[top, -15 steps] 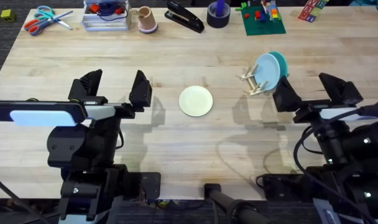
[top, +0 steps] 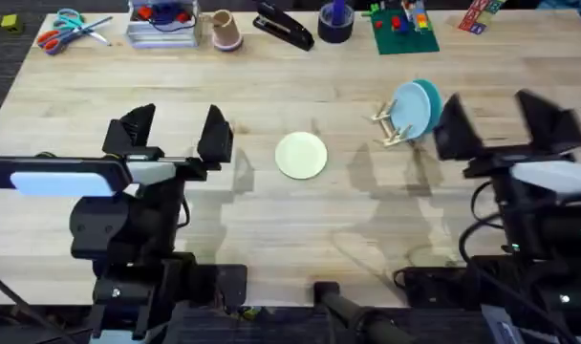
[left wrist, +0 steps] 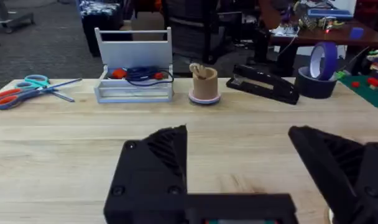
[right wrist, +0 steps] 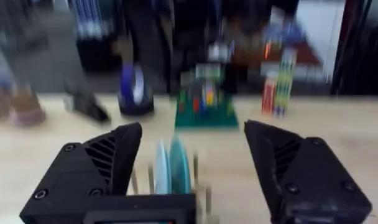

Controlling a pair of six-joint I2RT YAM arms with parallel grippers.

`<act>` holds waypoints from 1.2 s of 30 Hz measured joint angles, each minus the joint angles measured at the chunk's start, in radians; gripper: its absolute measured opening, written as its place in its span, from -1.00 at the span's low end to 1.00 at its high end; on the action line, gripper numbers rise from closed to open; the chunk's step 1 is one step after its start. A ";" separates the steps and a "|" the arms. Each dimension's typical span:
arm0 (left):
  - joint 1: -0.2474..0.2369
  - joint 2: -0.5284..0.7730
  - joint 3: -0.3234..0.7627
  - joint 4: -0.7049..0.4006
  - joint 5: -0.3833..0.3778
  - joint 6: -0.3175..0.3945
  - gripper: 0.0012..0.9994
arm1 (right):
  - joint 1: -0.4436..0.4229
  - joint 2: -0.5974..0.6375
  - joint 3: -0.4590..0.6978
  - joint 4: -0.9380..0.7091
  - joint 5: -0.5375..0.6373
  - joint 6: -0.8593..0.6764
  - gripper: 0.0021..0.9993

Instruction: Pick up the plates from the table one by one and place each into a slot on the dish rack.

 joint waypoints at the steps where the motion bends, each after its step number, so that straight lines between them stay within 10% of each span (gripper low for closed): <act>1: 0.000 0.000 0.005 -0.007 0.000 0.000 0.99 | 0.000 0.000 0.000 0.043 0.000 0.000 0.99; 16: 0.000 0.268 0.565 -0.392 -0.001 0.000 0.99 | 0.000 0.012 0.255 -0.147 -0.003 0.015 0.99; 36: 0.000 0.850 1.262 -1.197 0.009 0.000 0.99 | 0.000 0.506 0.991 -1.064 -0.004 0.015 0.99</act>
